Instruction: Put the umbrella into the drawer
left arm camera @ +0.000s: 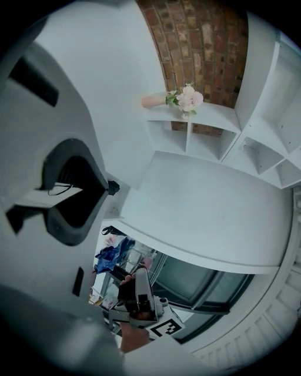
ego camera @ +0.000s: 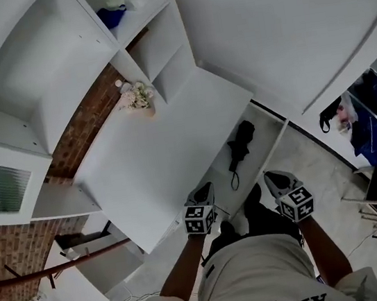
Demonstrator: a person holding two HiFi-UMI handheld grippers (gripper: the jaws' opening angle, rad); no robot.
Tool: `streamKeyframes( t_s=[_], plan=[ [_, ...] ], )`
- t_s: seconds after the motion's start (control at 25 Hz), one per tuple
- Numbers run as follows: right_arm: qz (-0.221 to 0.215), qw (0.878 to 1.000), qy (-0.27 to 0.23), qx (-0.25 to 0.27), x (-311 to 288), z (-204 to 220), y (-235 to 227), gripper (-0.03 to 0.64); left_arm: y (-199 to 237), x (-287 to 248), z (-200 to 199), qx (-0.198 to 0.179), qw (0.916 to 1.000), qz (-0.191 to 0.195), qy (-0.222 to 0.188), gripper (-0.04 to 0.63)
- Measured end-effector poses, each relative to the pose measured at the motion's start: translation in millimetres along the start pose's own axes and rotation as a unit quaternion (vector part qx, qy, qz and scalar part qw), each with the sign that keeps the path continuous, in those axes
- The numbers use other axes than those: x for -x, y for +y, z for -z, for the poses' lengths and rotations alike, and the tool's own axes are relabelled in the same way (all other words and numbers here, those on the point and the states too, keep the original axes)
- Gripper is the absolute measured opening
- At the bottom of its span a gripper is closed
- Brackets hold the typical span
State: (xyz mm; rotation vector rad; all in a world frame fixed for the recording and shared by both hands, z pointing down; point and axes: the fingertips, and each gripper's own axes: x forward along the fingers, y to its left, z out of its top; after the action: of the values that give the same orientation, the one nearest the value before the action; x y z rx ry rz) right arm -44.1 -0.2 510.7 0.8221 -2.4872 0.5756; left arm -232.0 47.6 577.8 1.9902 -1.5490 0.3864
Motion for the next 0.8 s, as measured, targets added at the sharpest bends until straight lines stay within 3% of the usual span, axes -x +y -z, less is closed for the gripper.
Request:
streamKeyframes(
  t_s=[0.48,0.8],
  plan=[
    [0.064,0.997,-0.039,0.000,56.8,17.3,45.8,0.037,-3.4,77.0,14.9,-0.011,0.9983,0.038,-0.043,0.025],
    [0.110,0.992,-0.059,-0.016,115.3,46.4,62.3,0.037,-35.9,104.9,9.4,-0.010,0.9948,0.075,-0.069,0.025]
  ],
)
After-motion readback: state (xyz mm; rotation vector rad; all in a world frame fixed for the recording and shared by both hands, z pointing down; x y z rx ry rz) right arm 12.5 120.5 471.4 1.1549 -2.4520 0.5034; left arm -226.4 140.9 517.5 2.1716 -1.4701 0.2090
